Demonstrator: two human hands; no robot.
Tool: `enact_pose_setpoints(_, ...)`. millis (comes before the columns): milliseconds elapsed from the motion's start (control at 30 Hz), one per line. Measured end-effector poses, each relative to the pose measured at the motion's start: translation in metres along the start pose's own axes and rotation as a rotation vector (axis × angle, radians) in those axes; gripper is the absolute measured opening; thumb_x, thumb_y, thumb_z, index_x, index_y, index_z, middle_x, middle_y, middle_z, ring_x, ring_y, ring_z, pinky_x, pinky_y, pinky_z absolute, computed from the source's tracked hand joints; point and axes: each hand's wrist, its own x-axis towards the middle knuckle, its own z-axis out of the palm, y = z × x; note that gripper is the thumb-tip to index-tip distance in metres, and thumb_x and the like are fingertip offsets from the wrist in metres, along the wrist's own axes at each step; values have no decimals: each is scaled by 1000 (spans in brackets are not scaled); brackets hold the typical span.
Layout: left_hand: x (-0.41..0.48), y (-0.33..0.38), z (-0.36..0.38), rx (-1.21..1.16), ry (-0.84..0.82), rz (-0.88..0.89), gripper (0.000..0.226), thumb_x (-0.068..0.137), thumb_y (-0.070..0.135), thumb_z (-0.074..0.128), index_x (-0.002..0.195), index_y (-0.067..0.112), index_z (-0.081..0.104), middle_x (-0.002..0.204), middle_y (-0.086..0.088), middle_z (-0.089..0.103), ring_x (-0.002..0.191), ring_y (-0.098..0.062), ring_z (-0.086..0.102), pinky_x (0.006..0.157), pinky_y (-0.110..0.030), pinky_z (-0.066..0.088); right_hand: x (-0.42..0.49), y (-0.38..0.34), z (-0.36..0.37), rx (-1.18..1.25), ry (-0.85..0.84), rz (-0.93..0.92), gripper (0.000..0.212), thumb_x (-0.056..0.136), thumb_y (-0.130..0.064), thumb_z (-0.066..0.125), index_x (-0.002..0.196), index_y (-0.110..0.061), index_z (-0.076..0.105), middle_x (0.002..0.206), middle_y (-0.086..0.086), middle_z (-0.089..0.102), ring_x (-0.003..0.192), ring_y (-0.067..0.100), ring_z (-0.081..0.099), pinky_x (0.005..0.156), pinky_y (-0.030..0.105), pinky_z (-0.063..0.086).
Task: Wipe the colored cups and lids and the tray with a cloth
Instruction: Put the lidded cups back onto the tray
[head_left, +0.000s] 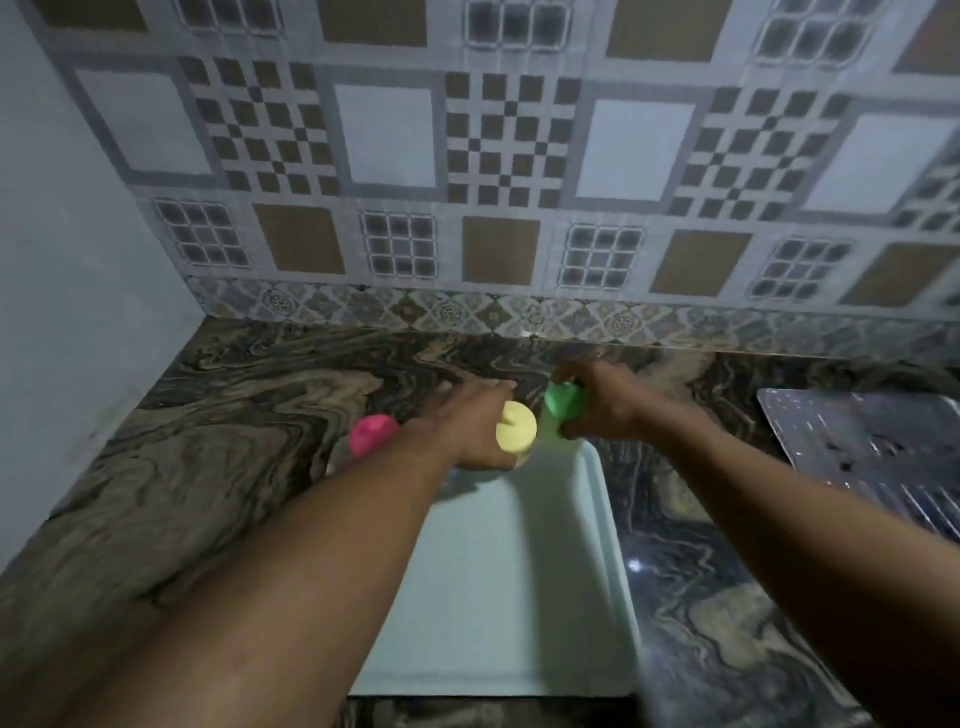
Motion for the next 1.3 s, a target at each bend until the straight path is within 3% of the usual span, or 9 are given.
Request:
enact_pose_setpoints(133, 12, 8, 24, 142, -89, -16, 66, 70, 58, 76, 122, 24, 52, 128, -6, 62, 123, -29, 53, 100, -40, 34, -5, 23, 37, 10, -33, 13, 74, 65, -34, 84, 132, -23, 56, 126, 13, 64, 112, 31, 62, 87, 30, 50)
enact_pose_setpoints(267, 15, 4, 33, 173, -112, -33, 64, 74, 56, 73, 124, 23, 51, 129, -6, 62, 123, -29, 51, 101, -41, 33, -4, 28, 54, 42, -27, 5, 77, 67, -35, 85, 135, -22, 52, 133, 13, 51, 121, 33, 53, 98, 33, 46)
enact_pose_setpoints(467, 12, -4, 35, 184, -100, -54, 79, 71, 59, 75, 134, 23, 44, 136, -5, 56, 127, -29, 45, 104, -41, 31, -1, 18, 61, 4, -53, 3, 83, 66, -36, 85, 138, -21, 46, 132, 12, 48, 119, 35, 52, 96, 37, 48)
enact_pose_setpoints(567, 3, -6, 30, 193, -55, -31, 99, 68, 66, 75, 147, 22, 34, 146, -5, 47, 137, -28, 35, 112, -42, 26, -7, 15, 61, -10, -62, 37, 91, 67, -39, 85, 144, -22, 40, 138, 14, 47, 123, 36, 50, 99, 40, 48)
enact_pose_setpoints(700, -18, -11, 20, 138, 131, -14, 94, 73, 68, 67, 149, 24, 33, 144, -4, 44, 138, -26, 32, 113, -41, 25, -25, 12, 58, 47, 19, 98, 101, 68, -59, 81, 150, -28, 30, 149, 13, 38, 135, 35, 42, 109, 51, 41)
enact_pose_setpoints(800, -46, -14, 21, 113, 300, -31, 73, 82, 62, 61, 140, 22, 44, 134, -4, 49, 128, -26, 40, 104, -39, 33, -50, 11, 66, 165, 216, 159, 84, 80, -65, 67, 146, -25, 35, 144, 14, 41, 130, 33, 45, 109, 54, 41)
enact_pose_setpoints(967, -110, -27, 43, 54, 488, -114, 36, 84, 38, 61, 113, 17, 60, 109, -6, 58, 107, -30, 52, 89, -42, 42, -102, 0, 104, 89, 489, 226, 47, 91, -41, 58, 127, -11, 49, 120, 19, 51, 112, 39, 50, 93, 46, 45)
enact_pose_setpoints(1100, -164, -48, 79, 18, 385, -295, 33, 85, 36, 61, 113, 19, 59, 116, -6, 56, 114, -32, 50, 91, -44, 42, -141, -13, 143, 43, 502, 347, 42, 90, -33, 60, 121, -6, 54, 117, 22, 52, 108, 42, 49, 88, 46, 45)
enact_pose_setpoints(1300, -211, -72, 109, 28, 207, -659, 51, 91, 39, 57, 135, 17, 42, 139, -17, 40, 124, -40, 43, 91, -50, 44, -178, -25, 180, -28, 436, 600, 38, 86, -25, 62, 116, -4, 51, 117, 24, 48, 103, 43, 50, 81, 47, 46)
